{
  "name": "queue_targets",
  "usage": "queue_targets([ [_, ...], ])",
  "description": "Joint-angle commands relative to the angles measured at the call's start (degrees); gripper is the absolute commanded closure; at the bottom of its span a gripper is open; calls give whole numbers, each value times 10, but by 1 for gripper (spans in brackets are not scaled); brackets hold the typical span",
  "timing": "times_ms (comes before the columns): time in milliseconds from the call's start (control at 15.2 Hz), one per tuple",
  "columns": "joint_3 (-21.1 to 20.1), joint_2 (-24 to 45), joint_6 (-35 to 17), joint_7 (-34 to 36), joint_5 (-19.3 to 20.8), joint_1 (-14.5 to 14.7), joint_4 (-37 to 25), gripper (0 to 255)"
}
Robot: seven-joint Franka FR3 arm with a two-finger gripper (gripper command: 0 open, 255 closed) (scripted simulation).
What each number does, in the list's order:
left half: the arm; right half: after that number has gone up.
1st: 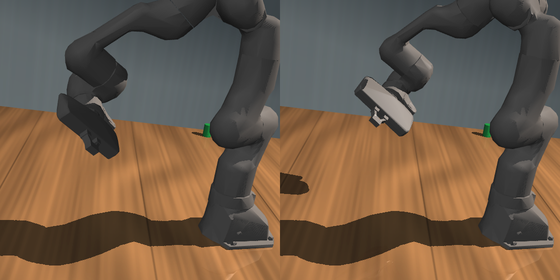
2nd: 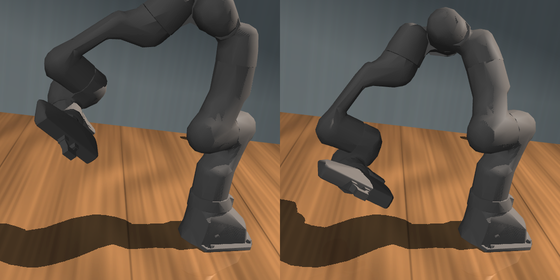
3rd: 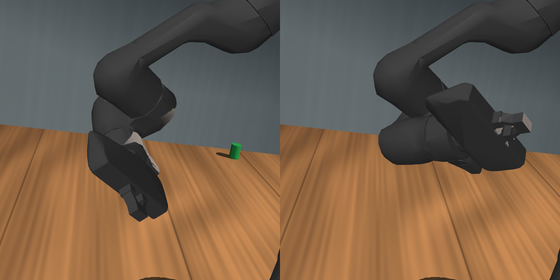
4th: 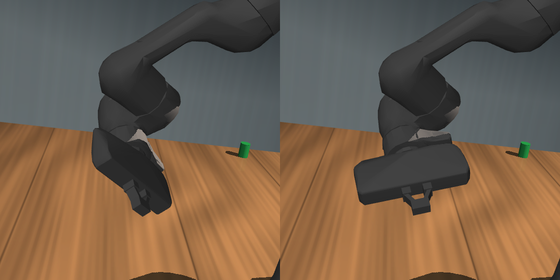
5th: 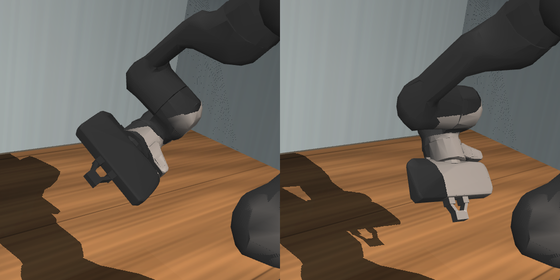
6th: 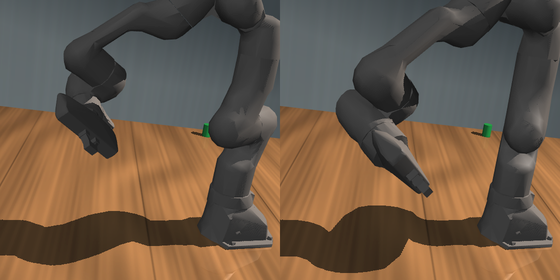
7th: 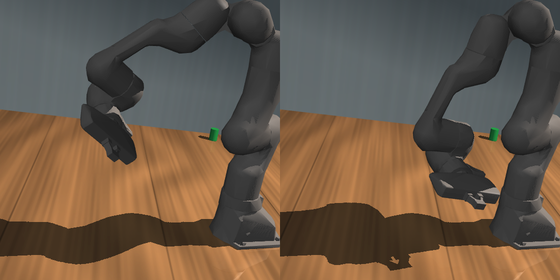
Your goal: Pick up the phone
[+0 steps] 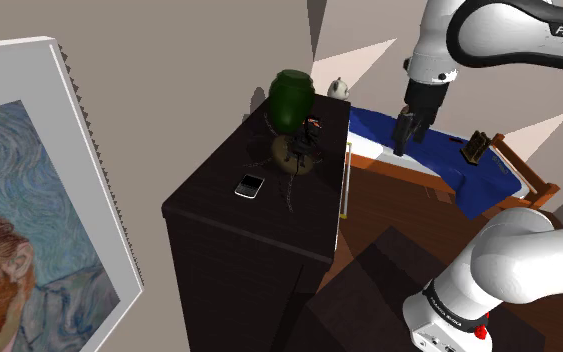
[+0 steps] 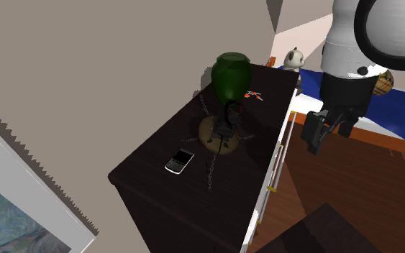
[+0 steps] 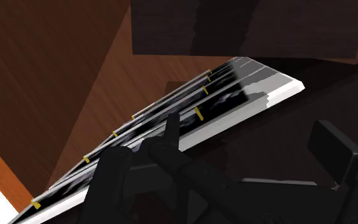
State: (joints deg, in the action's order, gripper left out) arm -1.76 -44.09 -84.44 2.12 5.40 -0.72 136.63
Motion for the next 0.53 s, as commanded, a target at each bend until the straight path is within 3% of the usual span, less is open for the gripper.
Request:
queue_targets([
  [0,0,0,0,0,0,0,0,0],
  [462,-69,67,-101,151,-74,-1,22,0],
])
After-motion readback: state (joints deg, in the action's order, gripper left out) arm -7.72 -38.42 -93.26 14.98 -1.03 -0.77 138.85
